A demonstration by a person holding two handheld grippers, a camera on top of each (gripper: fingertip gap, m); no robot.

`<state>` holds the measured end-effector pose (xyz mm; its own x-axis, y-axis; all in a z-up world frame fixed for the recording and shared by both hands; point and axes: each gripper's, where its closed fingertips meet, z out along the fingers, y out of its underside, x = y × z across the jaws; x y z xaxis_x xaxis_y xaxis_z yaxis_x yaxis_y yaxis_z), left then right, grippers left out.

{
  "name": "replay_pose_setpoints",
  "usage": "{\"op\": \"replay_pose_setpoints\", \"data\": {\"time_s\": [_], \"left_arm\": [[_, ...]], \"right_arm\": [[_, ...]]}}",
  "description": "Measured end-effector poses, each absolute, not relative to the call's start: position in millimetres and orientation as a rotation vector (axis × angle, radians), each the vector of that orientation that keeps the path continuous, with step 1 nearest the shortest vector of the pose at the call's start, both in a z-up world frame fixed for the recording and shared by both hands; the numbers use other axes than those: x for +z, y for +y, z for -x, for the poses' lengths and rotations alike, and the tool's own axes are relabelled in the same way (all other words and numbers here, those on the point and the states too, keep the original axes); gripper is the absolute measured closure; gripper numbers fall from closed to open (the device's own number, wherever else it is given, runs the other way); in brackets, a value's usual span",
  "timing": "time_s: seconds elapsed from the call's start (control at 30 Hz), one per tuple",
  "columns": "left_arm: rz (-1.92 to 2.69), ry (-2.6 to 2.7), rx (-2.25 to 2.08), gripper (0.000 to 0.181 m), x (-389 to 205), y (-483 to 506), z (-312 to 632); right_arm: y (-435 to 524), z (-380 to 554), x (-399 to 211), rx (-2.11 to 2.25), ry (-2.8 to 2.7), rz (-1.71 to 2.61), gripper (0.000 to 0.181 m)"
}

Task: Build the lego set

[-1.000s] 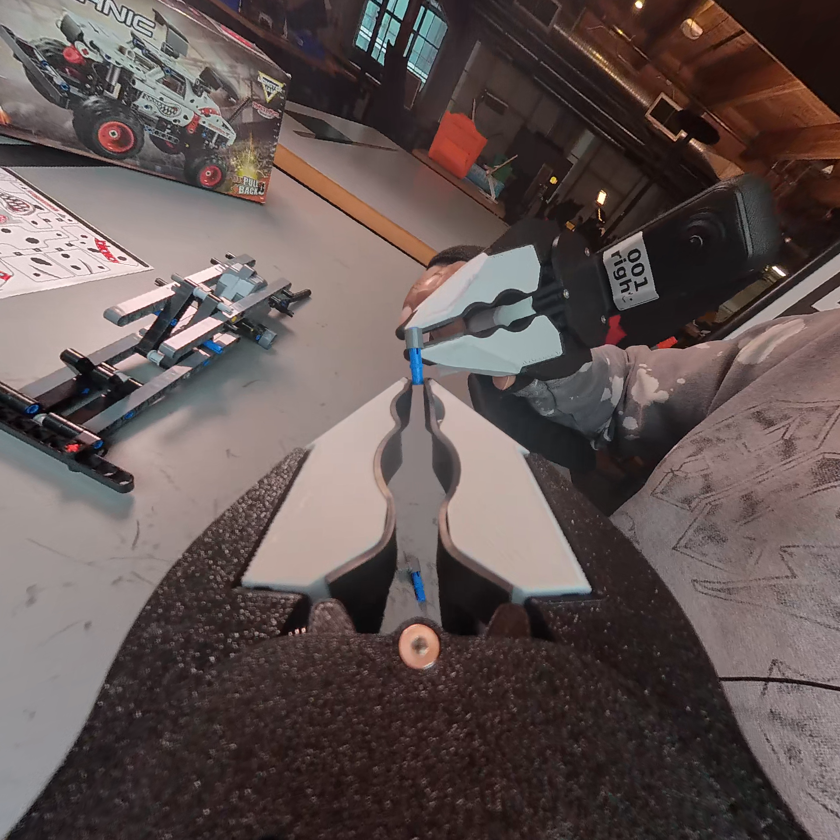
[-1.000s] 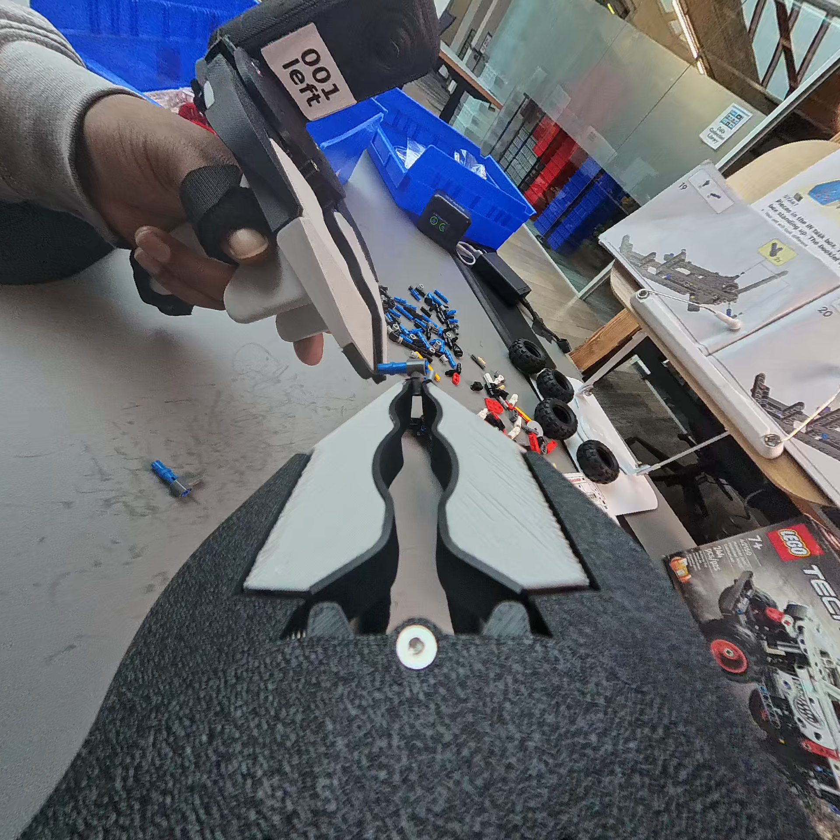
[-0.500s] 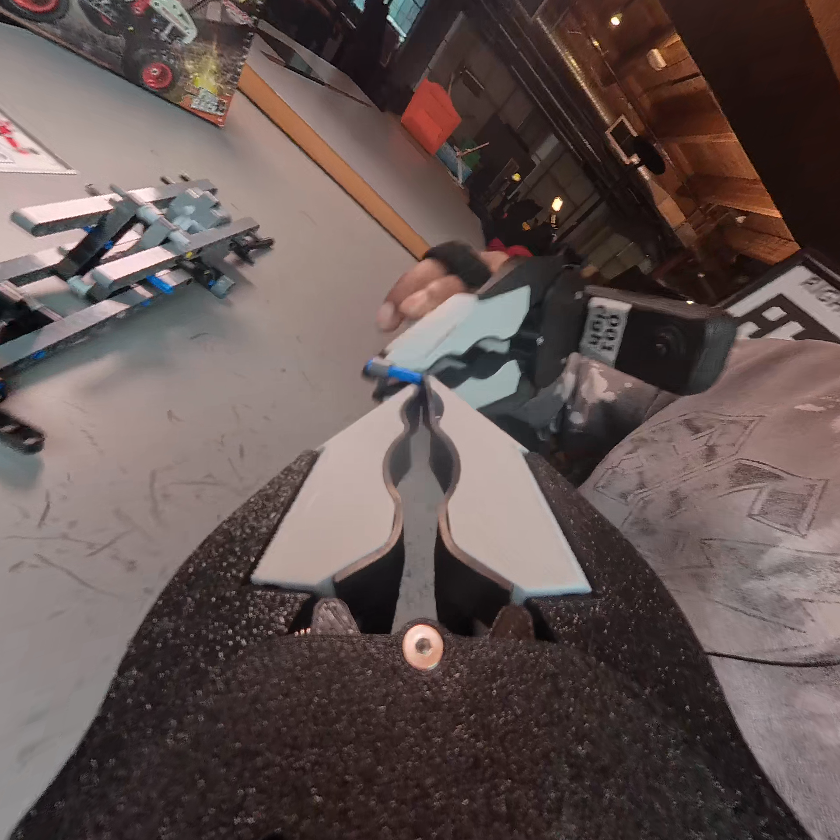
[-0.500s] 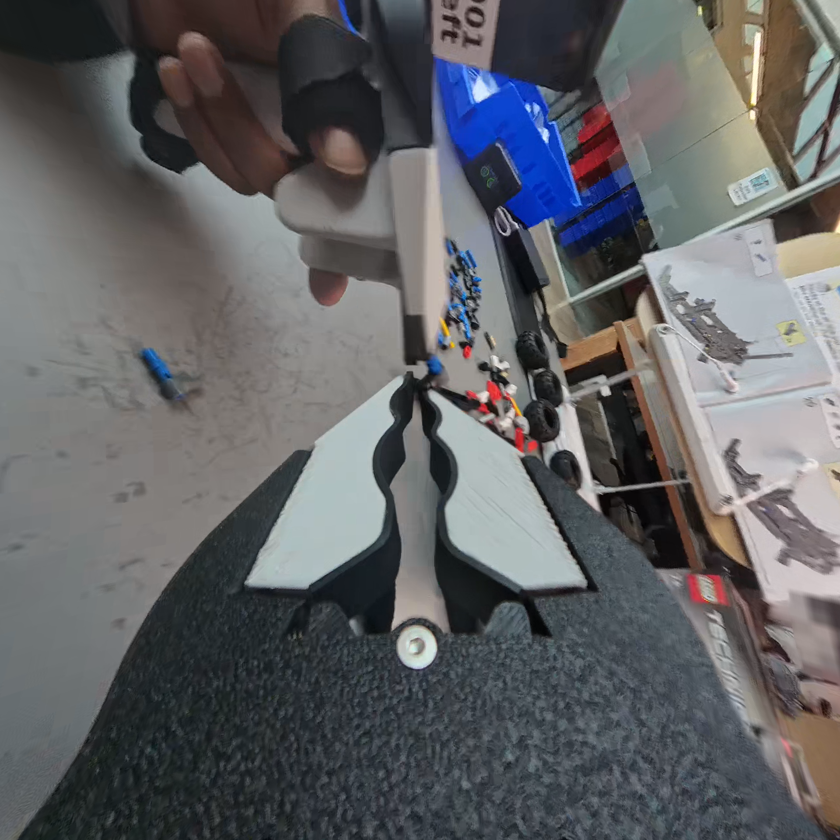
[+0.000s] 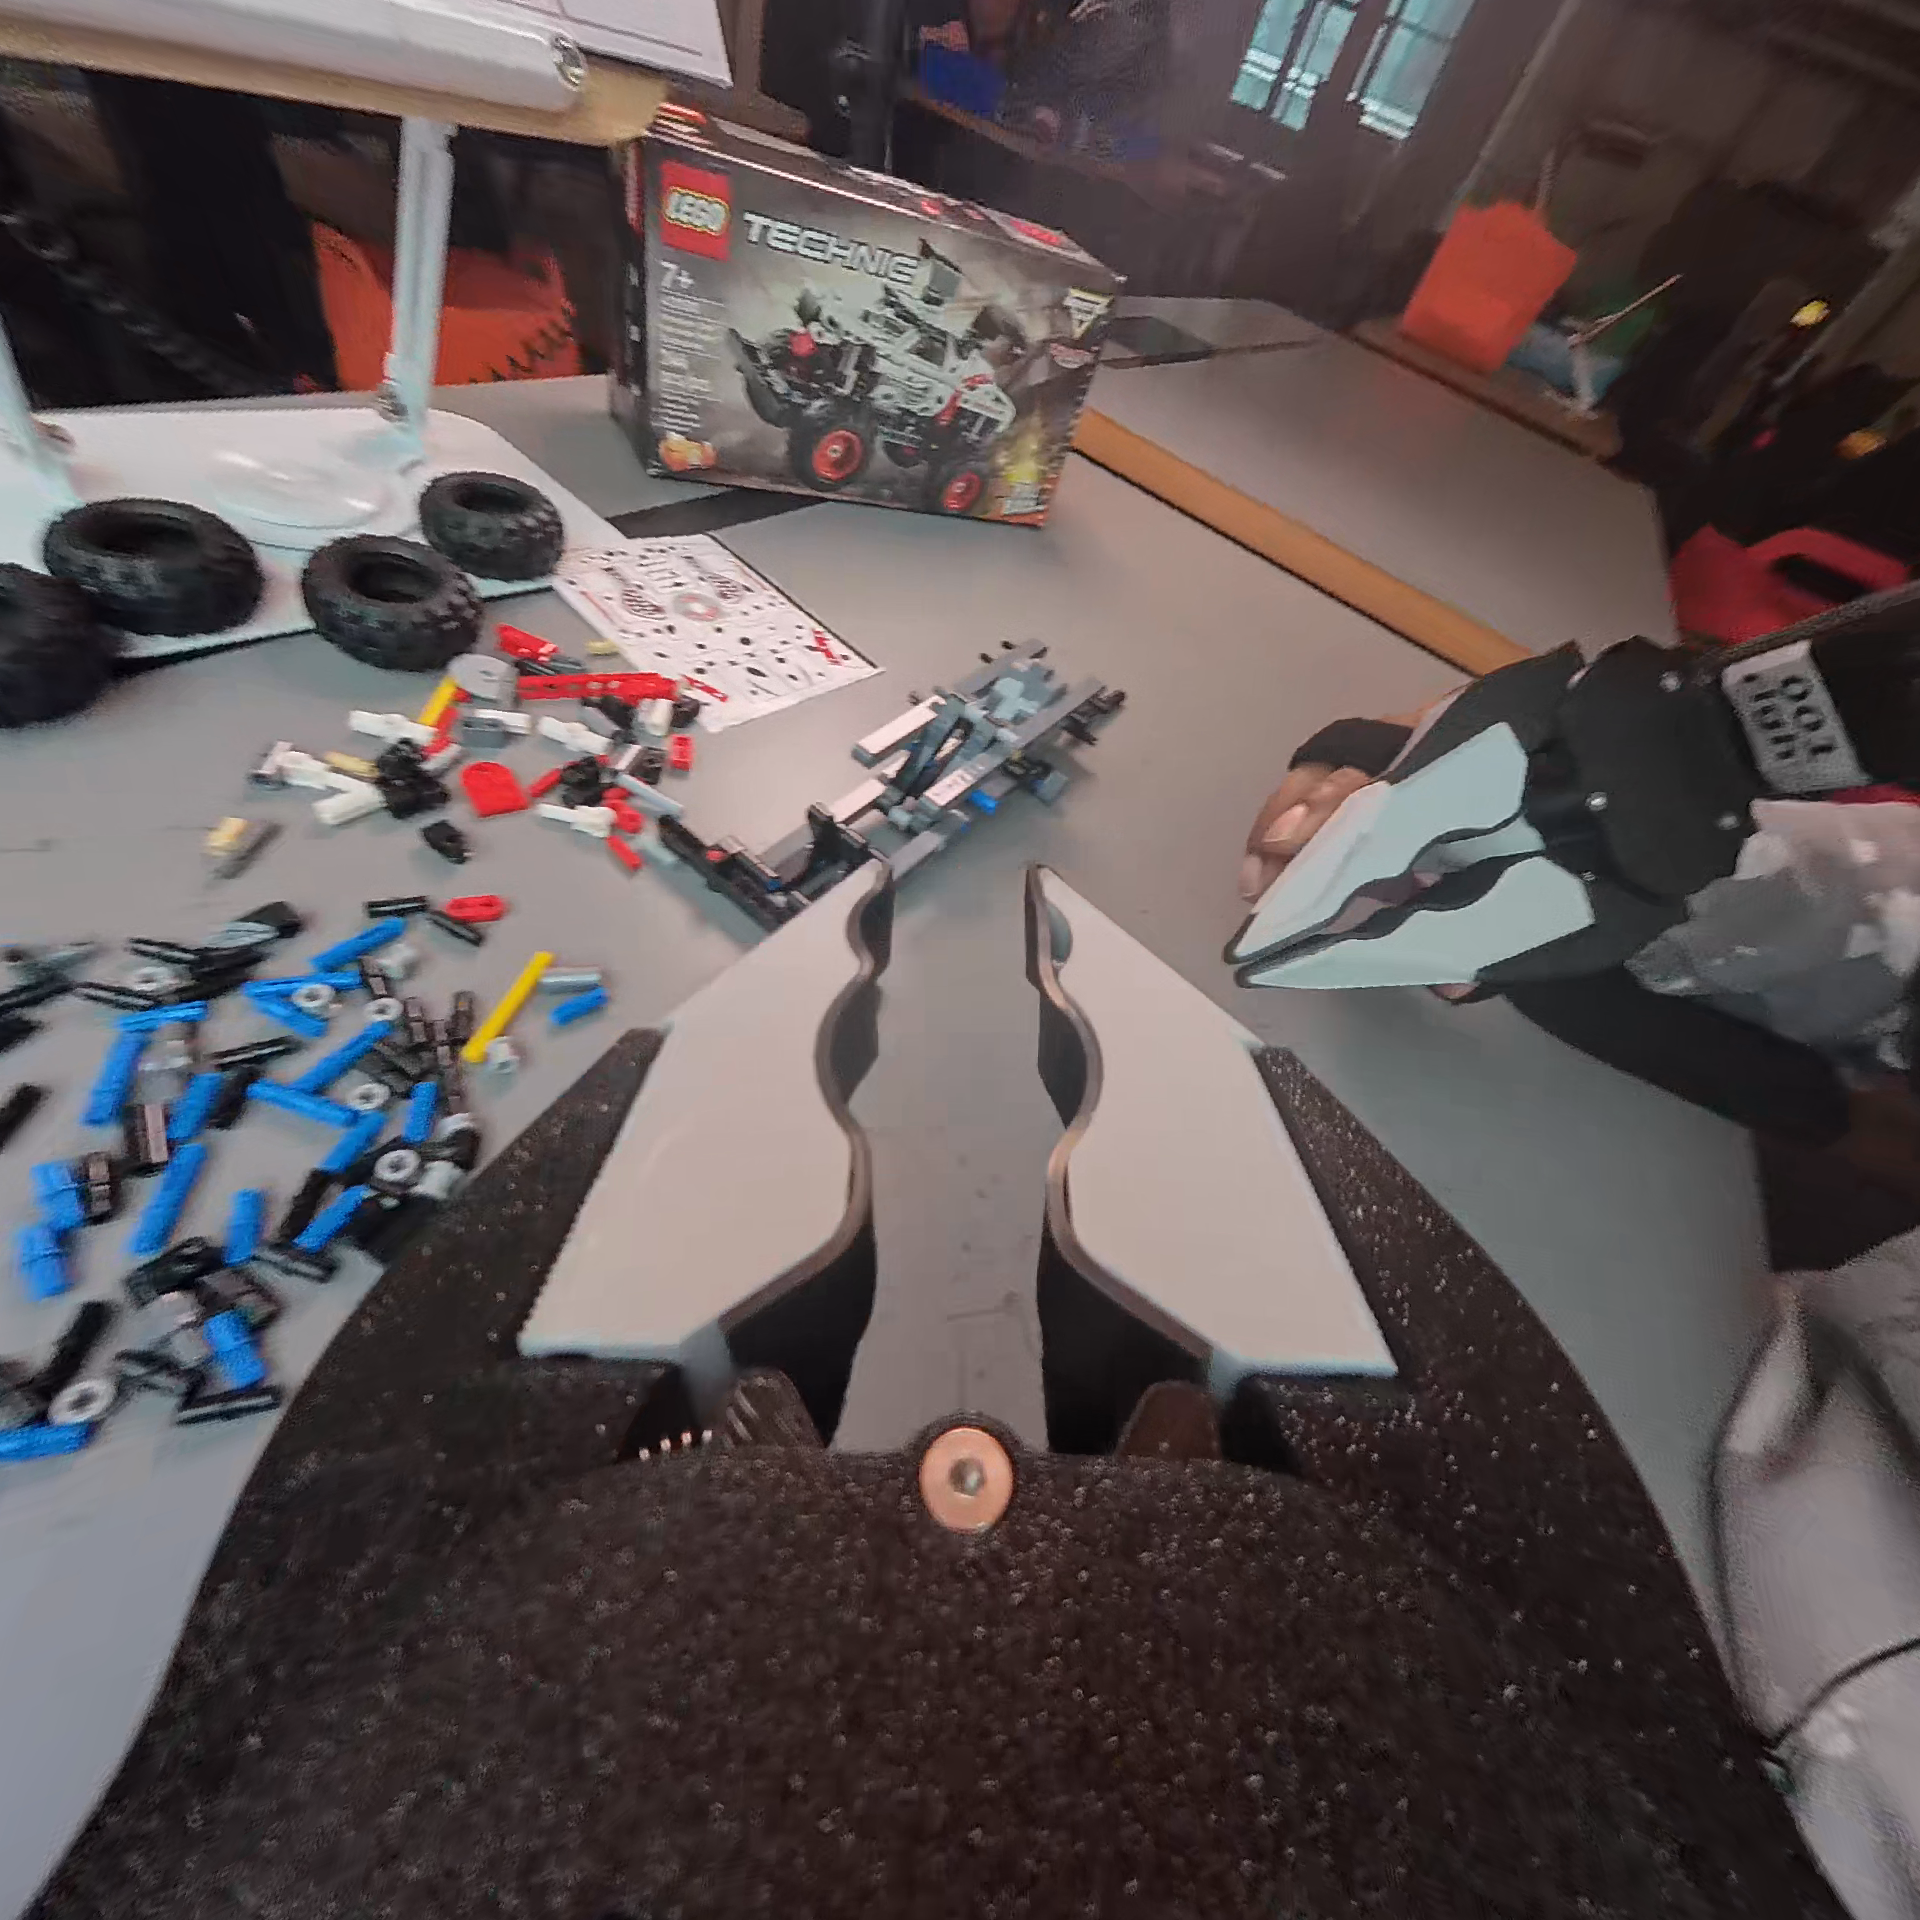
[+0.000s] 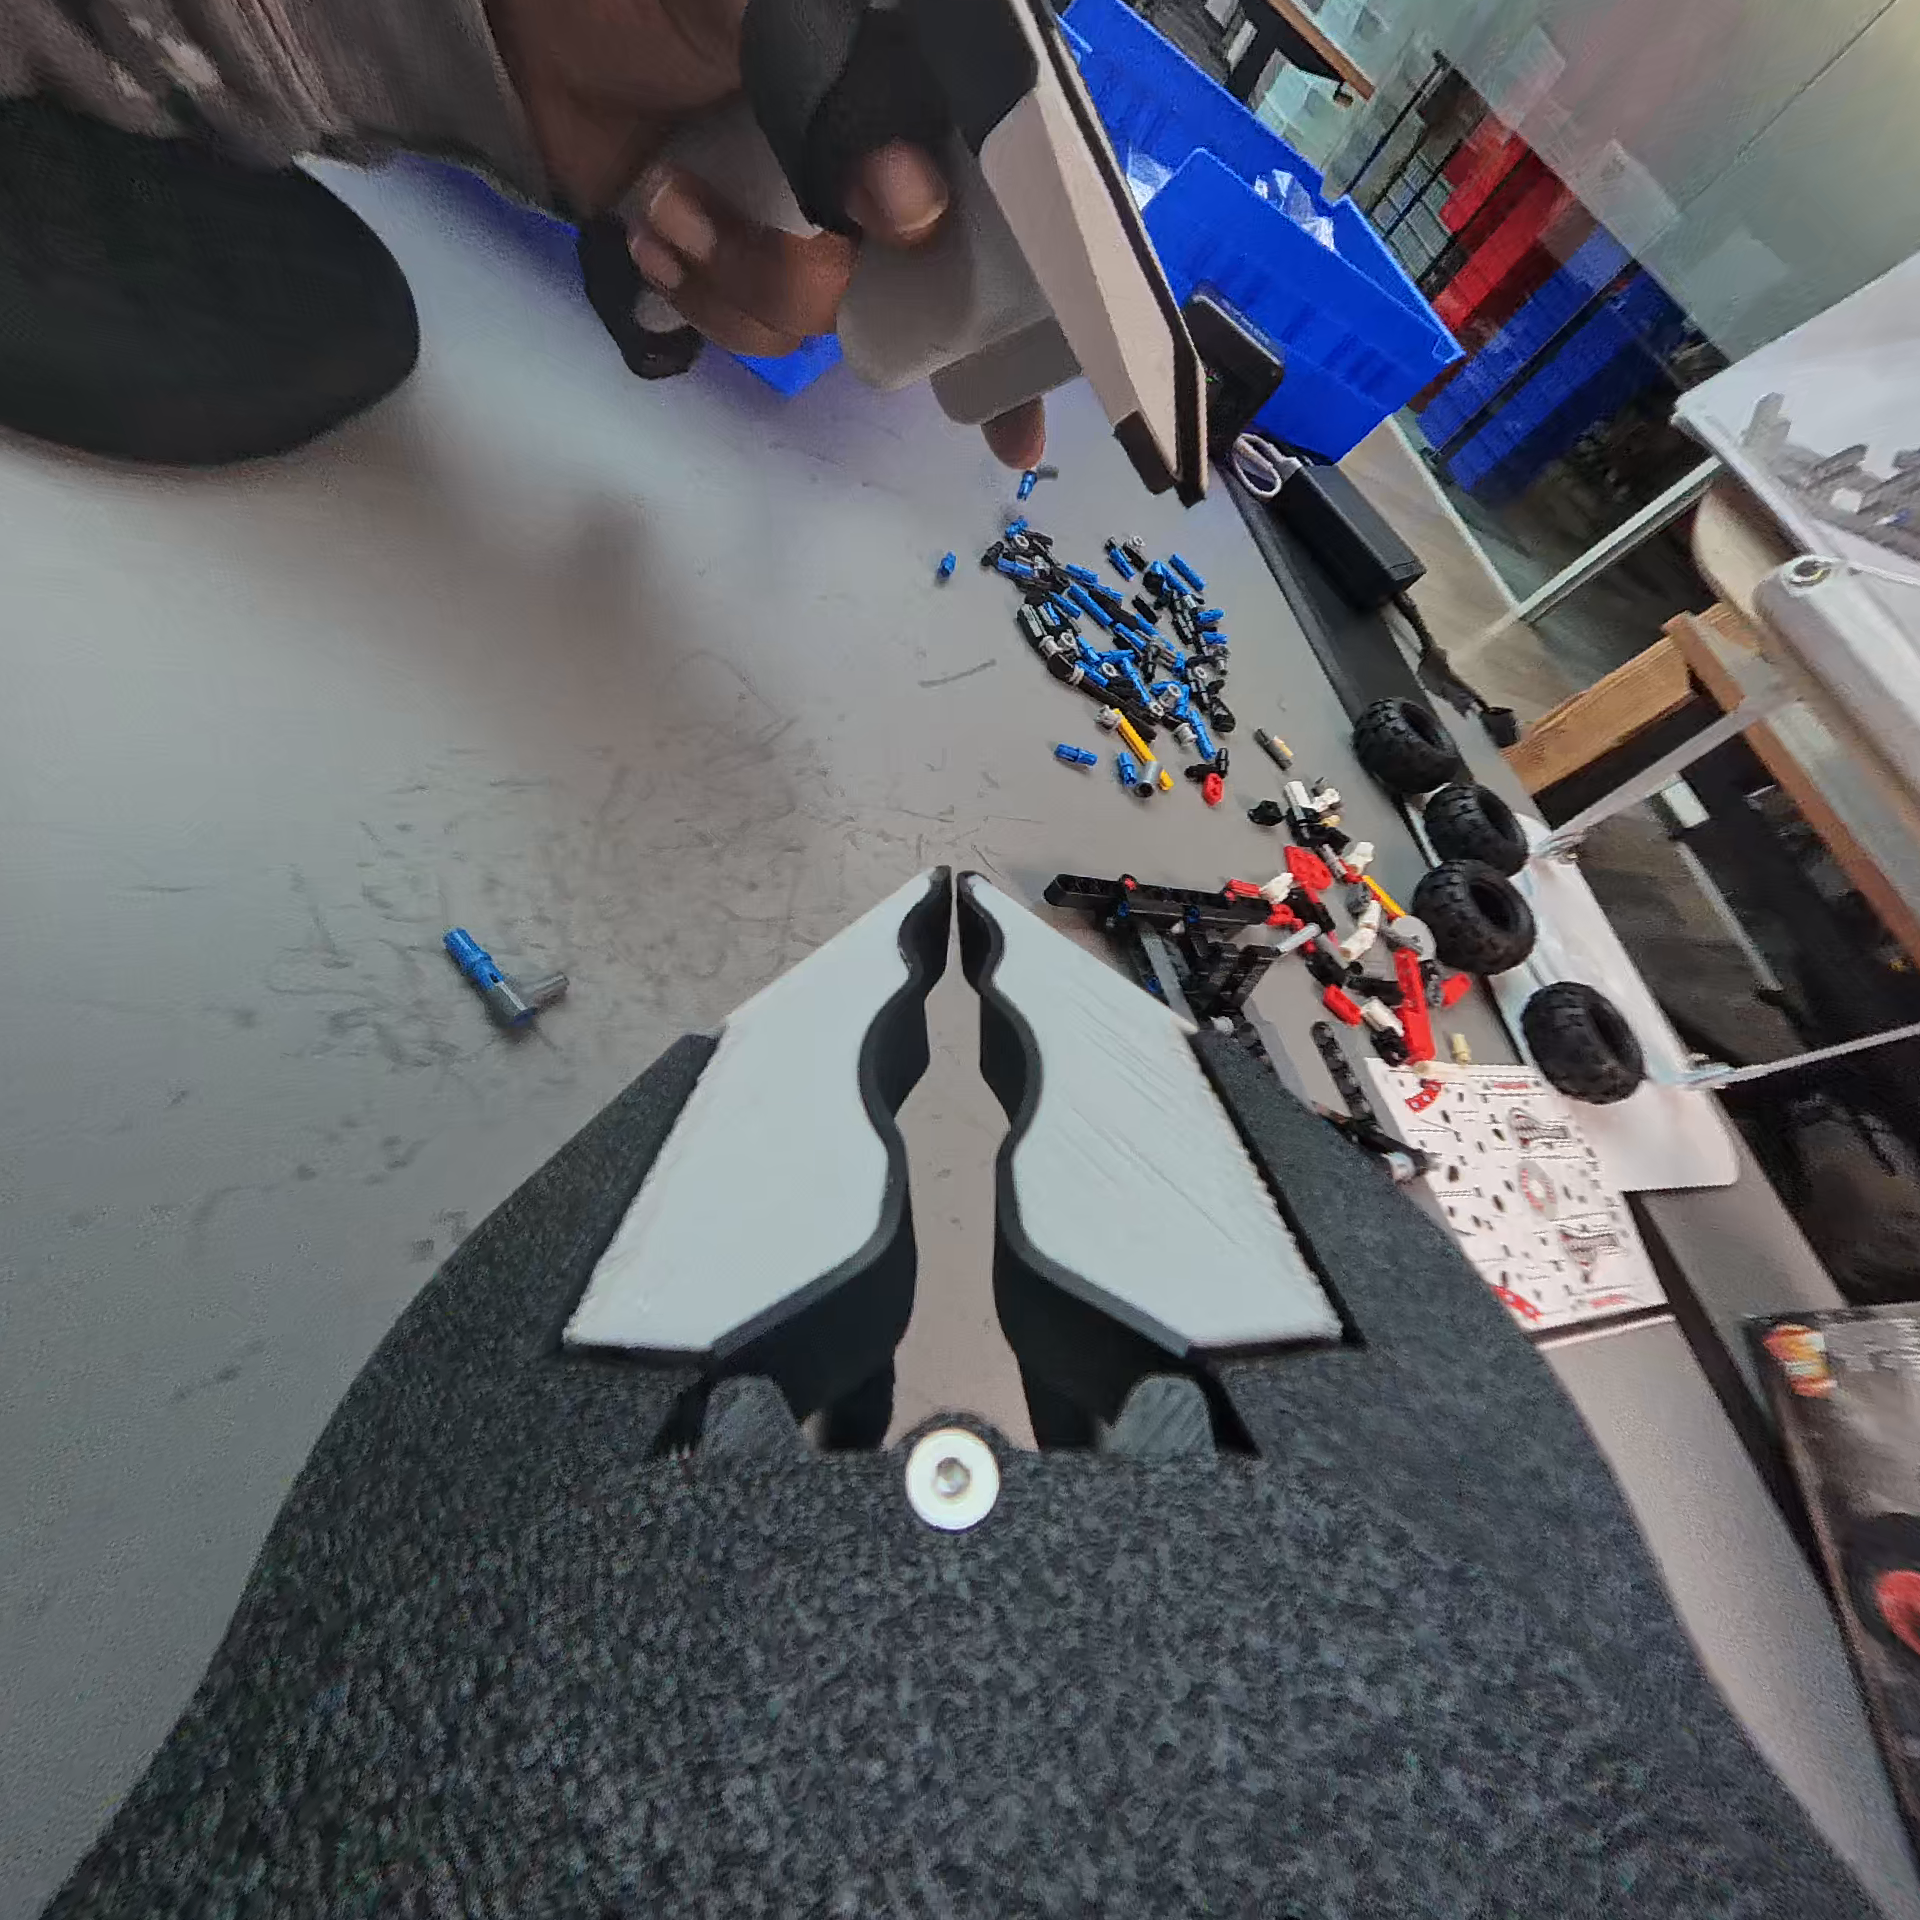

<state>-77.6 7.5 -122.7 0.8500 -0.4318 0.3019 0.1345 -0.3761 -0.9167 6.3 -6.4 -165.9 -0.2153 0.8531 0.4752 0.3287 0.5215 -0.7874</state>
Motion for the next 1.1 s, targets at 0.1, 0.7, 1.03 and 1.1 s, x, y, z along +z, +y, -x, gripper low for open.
{"op": "replay_pose_setpoints", "data": {"time_s": [0.1,0.7,1.03,1.1], "left_arm": [[1.876,0.253,-0.416,0.141,-124.8,7.5,96.0],[1.982,0.381,0.167,0.157,-46.4,1.9,192.9],[2.854,0.843,0.304,0.154,-203.0,-9.1,360.9],[2.908,0.934,0.287,0.153,-218.7,-12.5,361.6]], "right_arm": [[-7.4,-4.9,-167.9,0.781,-1.767,1.067,0.158],[7.2,-18.3,-148.0,0.906,-1.684,1.115,0.181],[15.3,-21.4,-159.3,0.826,-1.703,1.117,0.178],[17.4,-22.2,-161.8,0.836,-1.702,1.132,0.179]]}}
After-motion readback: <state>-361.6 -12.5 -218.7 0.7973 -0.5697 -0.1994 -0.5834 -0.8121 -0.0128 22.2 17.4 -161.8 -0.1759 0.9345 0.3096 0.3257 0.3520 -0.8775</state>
